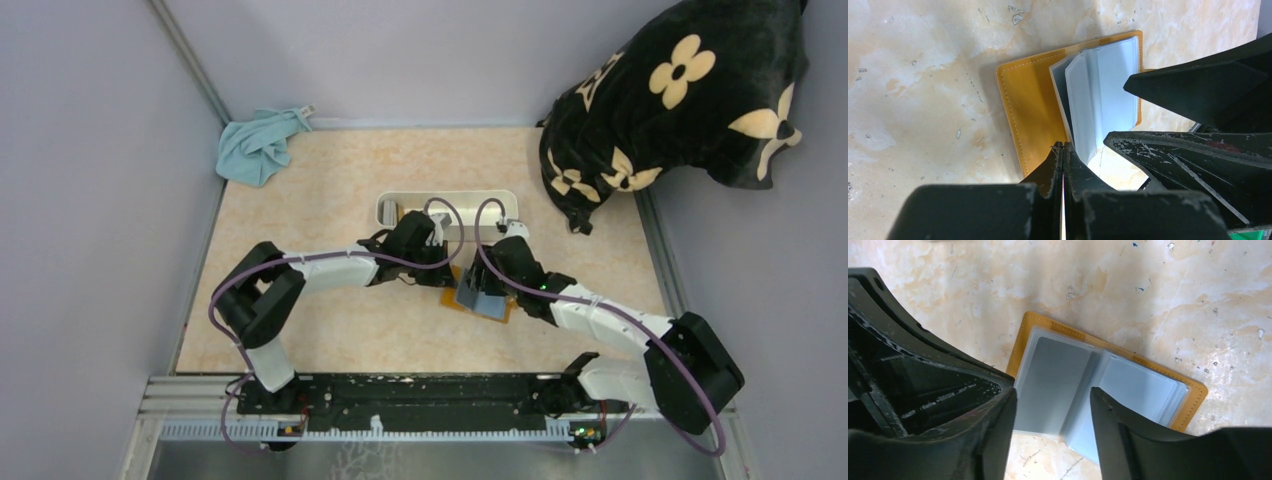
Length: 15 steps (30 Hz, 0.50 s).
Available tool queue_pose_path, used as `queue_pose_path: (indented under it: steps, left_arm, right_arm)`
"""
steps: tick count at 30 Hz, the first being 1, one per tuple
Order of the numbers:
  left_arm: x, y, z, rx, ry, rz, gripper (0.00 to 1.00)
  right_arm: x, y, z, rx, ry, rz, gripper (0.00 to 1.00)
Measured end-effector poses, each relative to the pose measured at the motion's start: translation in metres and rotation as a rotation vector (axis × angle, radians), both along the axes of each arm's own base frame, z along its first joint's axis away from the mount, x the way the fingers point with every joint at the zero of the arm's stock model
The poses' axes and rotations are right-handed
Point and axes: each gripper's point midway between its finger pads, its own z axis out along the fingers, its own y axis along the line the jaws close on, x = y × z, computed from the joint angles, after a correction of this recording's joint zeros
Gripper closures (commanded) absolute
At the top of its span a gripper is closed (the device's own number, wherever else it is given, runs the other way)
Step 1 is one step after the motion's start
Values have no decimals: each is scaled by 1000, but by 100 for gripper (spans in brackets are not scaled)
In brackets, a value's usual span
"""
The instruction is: Take the credit cards out of the card holder
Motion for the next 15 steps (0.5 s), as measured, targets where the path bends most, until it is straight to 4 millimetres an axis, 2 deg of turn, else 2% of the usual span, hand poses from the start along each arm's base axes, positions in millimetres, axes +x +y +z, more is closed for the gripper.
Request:
queue_pose_path:
  steps: [8,15]
  left_arm:
    - [-5,-3,-1,-2,6,-15,100]
    - [-11,-6,-2,0,11,-31,100]
  right_arm:
    - [1,6,4,29,-6,21,35]
    - [0,8,-12,6,34,27,36]
